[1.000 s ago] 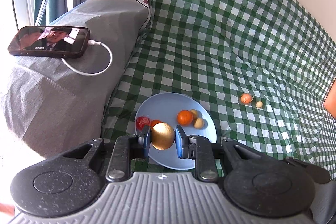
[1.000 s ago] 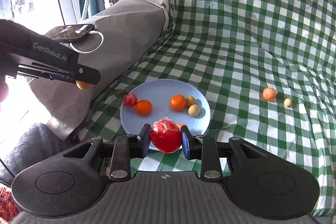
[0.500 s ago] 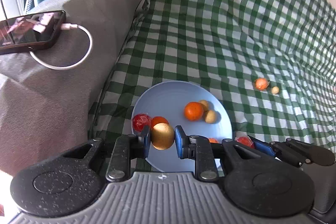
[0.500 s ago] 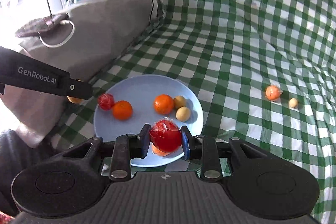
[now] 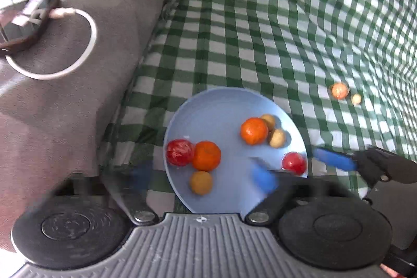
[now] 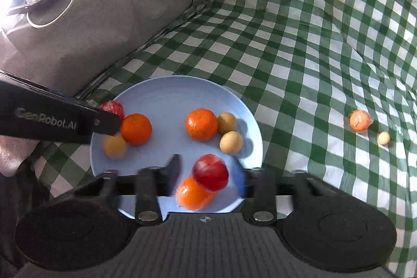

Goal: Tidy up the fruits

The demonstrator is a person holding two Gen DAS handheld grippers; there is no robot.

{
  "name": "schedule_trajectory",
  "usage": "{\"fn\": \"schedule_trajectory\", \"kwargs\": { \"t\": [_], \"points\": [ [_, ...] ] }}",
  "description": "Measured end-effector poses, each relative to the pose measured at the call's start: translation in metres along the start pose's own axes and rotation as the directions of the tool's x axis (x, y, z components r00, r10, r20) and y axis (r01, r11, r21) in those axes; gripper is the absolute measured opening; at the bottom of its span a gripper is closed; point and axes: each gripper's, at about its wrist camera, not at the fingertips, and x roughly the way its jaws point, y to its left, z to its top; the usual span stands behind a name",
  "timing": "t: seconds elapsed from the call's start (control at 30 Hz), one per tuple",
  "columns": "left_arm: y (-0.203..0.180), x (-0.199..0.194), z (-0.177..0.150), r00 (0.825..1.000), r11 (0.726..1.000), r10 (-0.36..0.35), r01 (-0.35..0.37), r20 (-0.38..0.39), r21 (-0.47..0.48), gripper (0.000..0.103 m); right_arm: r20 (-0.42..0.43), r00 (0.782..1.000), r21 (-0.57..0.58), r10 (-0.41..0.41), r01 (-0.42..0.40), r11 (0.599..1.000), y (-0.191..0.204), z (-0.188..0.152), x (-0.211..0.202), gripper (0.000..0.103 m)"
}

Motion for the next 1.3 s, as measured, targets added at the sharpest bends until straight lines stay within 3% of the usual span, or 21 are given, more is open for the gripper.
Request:
{"fn": "schedule_trajectory", "kwargs": {
  "t": [0.07,0.2,0.33,0.43,0.83,1.3],
  "points": [
    [0.002,-0.01,-0.003,1.0,1.0,0.009,-0.01,0.02,0.007,0.103,0.0,1.0,0.003,-0.02,0.02,1.0,-0.002,0.001,-0.008,0.084],
    [0.008,-0.023,-0.019,0.999,0.999,0.031,-0.031,-0.031,-0.004,0.103,-0.018,1.0,0.015,-0.017,0.017,1.0,-0.004,-0.007,-0.034,0.096],
    [0.013,-0.041,-0.037,0.997,0.999,0.042,-0.043,-0.063,-0.025,0.103,-0.056,0.998,0.046,-0.012,0.014,0.999,0.0,-0.024,-0.061,0.098],
    [0.013,-0.058,-0.043,0.998,0.998,0.053,-0.054,-0.045,-0.015,0.103,-0.056,0.998,0.059,-0.022,0.025,0.998,0.011,-0.038,-0.088,0.102],
    [-0.006,-0.118,-0.057,0.996,0.999,0.039,-0.04,0.081,0.019,0.103,0.067,0.994,0.052,-0.083,0.08,0.995,0.029,-0.058,-0.152,0.102],
    [-0.014,-0.142,-0.066,0.992,0.999,0.028,-0.033,0.123,0.041,0.103,0.119,0.987,0.108,-0.11,0.098,0.989,0.028,-0.071,-0.179,0.102]
  ]
}}
